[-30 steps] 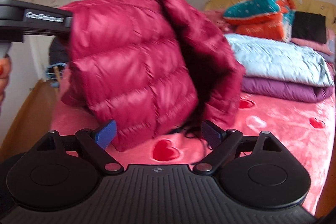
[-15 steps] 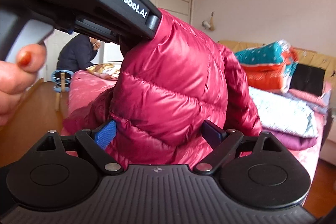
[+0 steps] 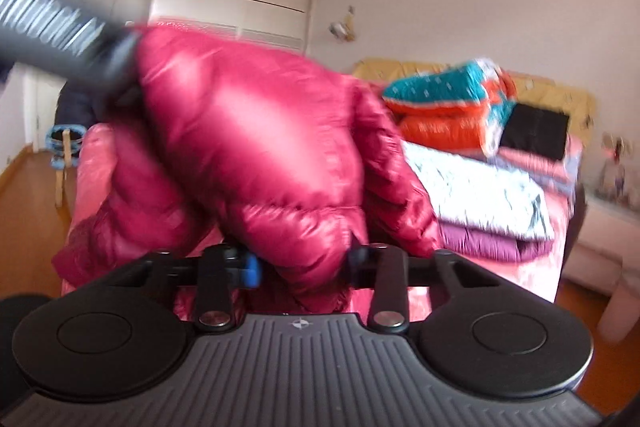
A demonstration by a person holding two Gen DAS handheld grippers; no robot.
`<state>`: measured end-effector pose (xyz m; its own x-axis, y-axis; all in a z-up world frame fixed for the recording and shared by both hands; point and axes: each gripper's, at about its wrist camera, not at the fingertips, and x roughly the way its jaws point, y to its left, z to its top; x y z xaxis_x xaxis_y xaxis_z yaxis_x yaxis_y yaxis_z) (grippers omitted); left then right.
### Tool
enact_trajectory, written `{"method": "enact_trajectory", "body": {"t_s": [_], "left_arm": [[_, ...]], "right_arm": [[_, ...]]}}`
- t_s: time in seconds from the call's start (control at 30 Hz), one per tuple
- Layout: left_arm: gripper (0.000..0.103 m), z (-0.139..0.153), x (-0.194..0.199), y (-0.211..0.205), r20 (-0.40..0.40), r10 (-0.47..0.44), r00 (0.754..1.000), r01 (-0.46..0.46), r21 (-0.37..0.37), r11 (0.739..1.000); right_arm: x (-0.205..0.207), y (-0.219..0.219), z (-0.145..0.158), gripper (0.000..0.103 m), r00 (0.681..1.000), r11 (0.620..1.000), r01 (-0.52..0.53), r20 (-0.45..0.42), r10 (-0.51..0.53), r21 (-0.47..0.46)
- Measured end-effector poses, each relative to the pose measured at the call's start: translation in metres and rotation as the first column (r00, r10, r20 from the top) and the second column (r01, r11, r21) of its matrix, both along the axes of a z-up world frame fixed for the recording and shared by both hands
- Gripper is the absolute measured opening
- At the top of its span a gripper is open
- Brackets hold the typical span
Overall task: Fold large clothes
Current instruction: 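Lift the jacket with both grippers and shake it out in the air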
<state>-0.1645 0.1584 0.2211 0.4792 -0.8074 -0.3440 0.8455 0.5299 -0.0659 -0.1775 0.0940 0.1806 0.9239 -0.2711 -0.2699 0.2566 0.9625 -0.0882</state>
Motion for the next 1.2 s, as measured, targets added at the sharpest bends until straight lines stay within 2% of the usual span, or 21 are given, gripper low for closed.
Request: {"method": "enact_trajectory", "body": {"t_s": [0.07,0.13,0.2,0.23,0.4,0.53,0.6,0.7,0.83,0.9,0.97,1.03,1.2], "left_arm": [[0.008,-0.004,0.003,0.001,-0.006,0.002,1.0,-0.002,0.01,1.0],[0.016,-0.007,0.006,0.004,-0.015,0.001,1.0,0.0,0.022,1.0],[0.038,-0.012,0.008,0.008,-0.011,0.002,1.0,-0.002,0.042,0.999],[0.041,-0.014,0.008,0.011,-0.006,0.002,1.0,-0.002,0.05,0.999],[0.049,-0.025,0.012,0.031,-0.01,0.01,1.0,-0.01,0.068,0.998],[0.05,-0.032,0.021,0.051,-0.005,0.098,0.995,-0.097,0.092,0.991],[0.05,-0.036,0.033,0.063,-0.03,0.159,0.987,-0.155,0.1,0.983],[0.05,-0.046,0.056,0.08,-0.075,0.262,0.962,-0.253,0.107,0.961],[0.05,-0.065,0.101,0.092,-0.156,0.404,0.901,-0.384,0.143,0.912],[0.05,-0.077,0.122,0.095,-0.221,0.44,0.87,-0.414,0.156,0.897],[0.05,-0.087,0.138,0.094,-0.261,0.457,0.85,-0.429,0.161,0.889],[0.05,-0.096,0.151,0.091,-0.292,0.455,0.841,-0.427,0.158,0.89],[0.05,-0.121,0.175,0.084,-0.434,0.39,0.812,-0.388,0.099,0.916]], "right_arm": [[-0.003,-0.012,0.007,0.033,1.0,1.0,0.023,0.009,-0.023,0.002],[-0.008,-0.016,0.015,0.029,0.999,0.999,0.045,0.029,-0.045,0.006],[-0.013,-0.02,0.024,0.027,0.996,0.998,0.07,0.054,-0.07,0.004],[-0.015,-0.025,0.028,0.026,0.994,0.996,0.086,0.066,-0.086,0.004],[-0.022,-0.046,0.058,0.024,0.977,0.986,0.161,0.137,-0.165,0.044],[-0.03,-0.058,0.078,0.024,0.96,0.98,0.186,0.197,-0.198,0.077],[-0.042,-0.06,0.091,0.023,0.95,0.978,0.192,0.236,-0.206,0.082],[-0.057,-0.06,0.107,0.023,0.933,0.976,0.208,0.285,-0.219,0.071],[-0.071,-0.065,0.11,0.023,0.923,0.97,0.235,0.3,-0.243,0.063],[-0.078,-0.062,0.111,0.023,0.917,0.964,0.257,0.299,-0.264,0.062],[-0.08,-0.068,0.112,0.023,0.908,0.957,0.281,0.303,-0.29,0.074],[-0.087,-0.074,0.115,0.023,0.895,0.948,0.309,0.312,-0.318,0.079],[-0.101,-0.088,0.117,0.023,0.869,0.925,0.369,0.317,-0.379,0.094]]}}
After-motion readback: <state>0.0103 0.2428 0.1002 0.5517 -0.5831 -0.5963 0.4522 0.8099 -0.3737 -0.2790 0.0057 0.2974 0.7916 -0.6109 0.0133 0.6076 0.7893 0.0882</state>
